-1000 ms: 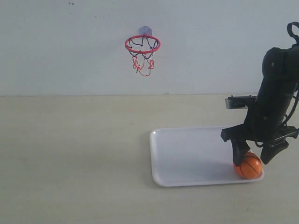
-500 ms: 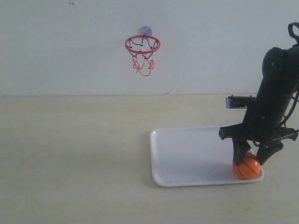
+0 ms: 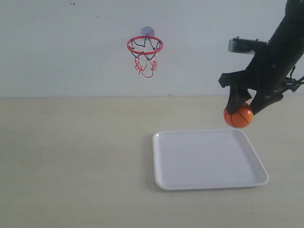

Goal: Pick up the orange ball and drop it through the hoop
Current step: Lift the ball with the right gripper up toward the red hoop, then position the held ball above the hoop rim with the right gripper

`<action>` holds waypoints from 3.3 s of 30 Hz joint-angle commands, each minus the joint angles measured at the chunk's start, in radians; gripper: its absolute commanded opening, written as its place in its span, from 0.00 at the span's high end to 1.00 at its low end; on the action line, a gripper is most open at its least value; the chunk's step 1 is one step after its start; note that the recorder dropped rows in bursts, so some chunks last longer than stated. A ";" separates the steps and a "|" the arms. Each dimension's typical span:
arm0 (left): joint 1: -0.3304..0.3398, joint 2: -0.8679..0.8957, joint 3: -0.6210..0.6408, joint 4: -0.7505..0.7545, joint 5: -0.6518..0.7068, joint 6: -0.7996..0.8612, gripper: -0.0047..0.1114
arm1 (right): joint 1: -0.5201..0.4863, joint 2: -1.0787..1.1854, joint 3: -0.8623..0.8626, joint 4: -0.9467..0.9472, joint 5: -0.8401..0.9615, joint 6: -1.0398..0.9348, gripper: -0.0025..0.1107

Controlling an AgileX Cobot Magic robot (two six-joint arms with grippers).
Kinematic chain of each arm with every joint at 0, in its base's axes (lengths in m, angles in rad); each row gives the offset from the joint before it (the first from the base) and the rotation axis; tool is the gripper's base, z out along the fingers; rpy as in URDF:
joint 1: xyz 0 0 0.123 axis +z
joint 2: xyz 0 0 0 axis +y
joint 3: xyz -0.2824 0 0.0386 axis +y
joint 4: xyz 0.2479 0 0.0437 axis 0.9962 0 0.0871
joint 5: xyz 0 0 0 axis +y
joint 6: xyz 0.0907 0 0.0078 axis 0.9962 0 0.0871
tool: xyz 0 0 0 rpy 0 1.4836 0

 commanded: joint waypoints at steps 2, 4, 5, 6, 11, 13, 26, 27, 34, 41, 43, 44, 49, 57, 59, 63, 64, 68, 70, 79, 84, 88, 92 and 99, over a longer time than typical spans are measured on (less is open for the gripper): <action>0.003 -0.003 0.003 -0.006 -0.006 -0.008 0.92 | 0.000 -0.012 -0.016 0.007 -0.064 -0.035 0.98; 0.003 -0.003 0.003 -0.006 -0.006 -0.008 0.92 | 0.000 -0.012 -0.016 0.048 -0.093 -0.086 0.98; 0.003 -0.003 0.003 -0.006 -0.004 -0.008 0.92 | 0.000 -0.012 -0.016 0.092 -0.105 -0.143 0.98; 0.003 -0.003 0.003 -0.006 -0.004 -0.008 0.92 | 0.000 -0.012 -0.016 0.131 -0.117 -0.189 0.98; 0.003 -0.003 0.003 -0.006 -0.004 -0.008 0.92 | 0.000 -0.012 -0.014 0.352 -0.231 -0.377 0.98; 0.003 -0.003 0.003 -0.006 -0.004 -0.008 0.92 | 0.000 -0.012 0.006 0.446 -0.315 -0.439 0.98; 0.003 -0.003 0.003 -0.006 -0.004 -0.008 0.92 | 0.009 0.002 0.136 1.236 -0.713 -1.106 0.98; 0.003 -0.003 0.003 -0.006 -0.004 -0.008 0.92 | 0.015 0.013 0.136 1.280 -0.705 -1.168 0.98; 0.003 -0.003 0.003 -0.006 -0.004 -0.008 0.92 | 0.091 0.081 0.136 1.480 -0.702 -1.686 0.98; 0.003 -0.003 0.003 -0.006 -0.004 -0.008 0.92 | 0.106 0.118 -0.001 1.480 -0.698 -1.786 0.98; 0.003 -0.003 0.003 -0.006 -0.004 -0.008 0.92 | 0.106 0.131 -0.040 1.480 -0.698 -1.790 0.98; 0.003 -0.003 0.003 -0.006 -0.004 -0.008 0.92 | 0.106 0.139 -0.050 1.480 -0.698 -1.795 0.98; 0.003 -0.003 0.003 -0.006 -0.004 -0.008 0.92 | 0.106 0.191 -0.102 1.480 -0.695 -1.797 0.98; 0.003 -0.003 0.003 -0.006 -0.004 -0.008 0.92 | 0.106 0.329 -0.326 1.480 -0.625 -1.624 0.98; 0.003 -0.003 0.003 -0.006 -0.004 -0.008 0.92 | 0.106 0.377 -0.384 1.480 -0.607 -1.602 0.98; 0.003 -0.003 0.003 -0.006 -0.004 -0.008 0.92 | 0.106 0.465 -0.494 1.480 -0.601 -1.561 0.98; 0.003 -0.003 0.003 -0.006 -0.004 -0.008 0.92 | 0.106 0.482 -0.522 1.480 -0.601 -1.553 0.98; 0.003 -0.003 0.003 -0.006 -0.004 -0.008 0.92 | 0.106 0.550 -0.619 1.480 -0.594 -1.500 0.98; 0.003 -0.003 0.003 -0.006 -0.004 -0.008 0.92 | 0.109 0.581 -0.660 1.480 -0.592 -1.466 0.98; 0.003 -0.003 0.003 -0.006 -0.004 -0.008 0.92 | 0.132 0.637 -0.736 1.480 -0.566 -1.443 0.98; 0.003 -0.003 0.003 -0.006 -0.004 -0.008 0.92 | 0.151 0.639 -0.736 1.480 -0.621 -1.465 0.98; 0.003 -0.003 0.003 -0.006 -0.004 -0.008 0.92 | 0.151 0.639 -0.736 1.480 -0.617 -1.466 0.98; 0.003 -0.003 0.003 -0.006 -0.004 -0.008 0.92 | 0.151 0.639 -0.736 1.480 -0.618 -1.466 0.98; 0.003 -0.003 0.003 -0.006 -0.004 -0.008 0.92 | 0.151 0.639 -0.736 1.480 -0.641 -1.496 0.98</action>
